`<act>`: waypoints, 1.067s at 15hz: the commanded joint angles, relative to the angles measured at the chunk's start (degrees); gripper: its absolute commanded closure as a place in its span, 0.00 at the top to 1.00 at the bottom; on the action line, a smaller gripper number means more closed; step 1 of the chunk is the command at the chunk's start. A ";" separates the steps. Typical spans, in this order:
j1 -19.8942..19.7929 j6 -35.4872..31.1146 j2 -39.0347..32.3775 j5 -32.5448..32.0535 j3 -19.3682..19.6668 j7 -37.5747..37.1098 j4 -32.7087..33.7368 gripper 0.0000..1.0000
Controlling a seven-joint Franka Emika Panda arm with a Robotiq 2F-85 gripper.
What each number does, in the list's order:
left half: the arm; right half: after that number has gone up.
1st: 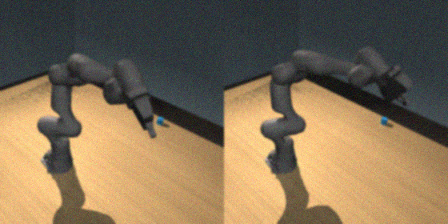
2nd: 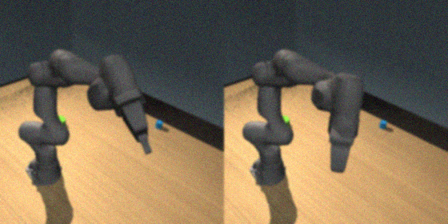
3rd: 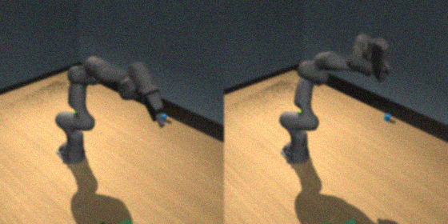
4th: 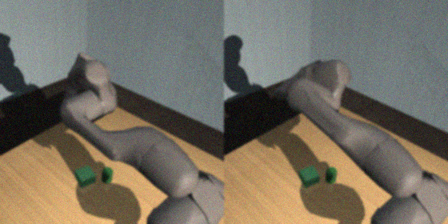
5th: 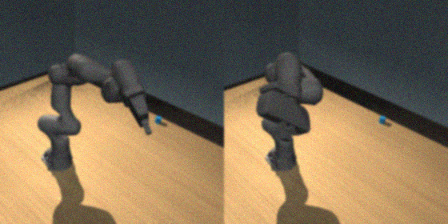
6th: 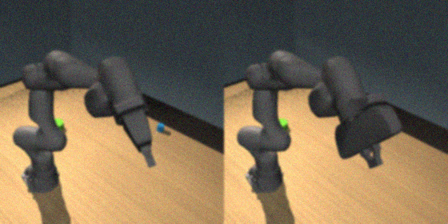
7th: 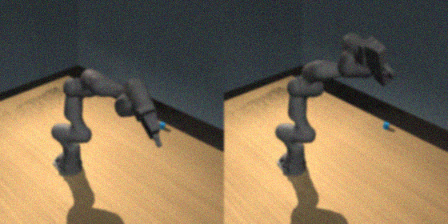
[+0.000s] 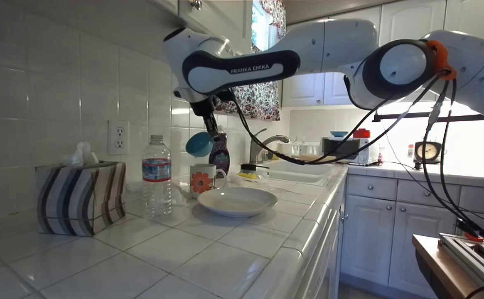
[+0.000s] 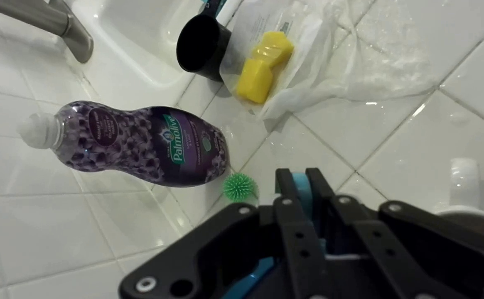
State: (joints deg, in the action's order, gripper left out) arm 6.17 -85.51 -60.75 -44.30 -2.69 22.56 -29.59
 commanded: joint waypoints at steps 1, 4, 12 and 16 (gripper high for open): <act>-2.54 -1.39 0.77 3.22 -2.38 -3.64 -0.12 0.03; -4.26 -1.95 0.72 4.21 -4.11 -6.08 -0.39 0.03; -7.14 -4.11 0.04 5.77 -8.64 -8.67 -1.16 0.03; -8.31 -4.66 -0.38 6.29 -10.64 -9.21 -1.19 0.03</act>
State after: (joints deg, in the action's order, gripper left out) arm -0.74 -88.76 -61.43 -40.03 -11.67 14.67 -29.89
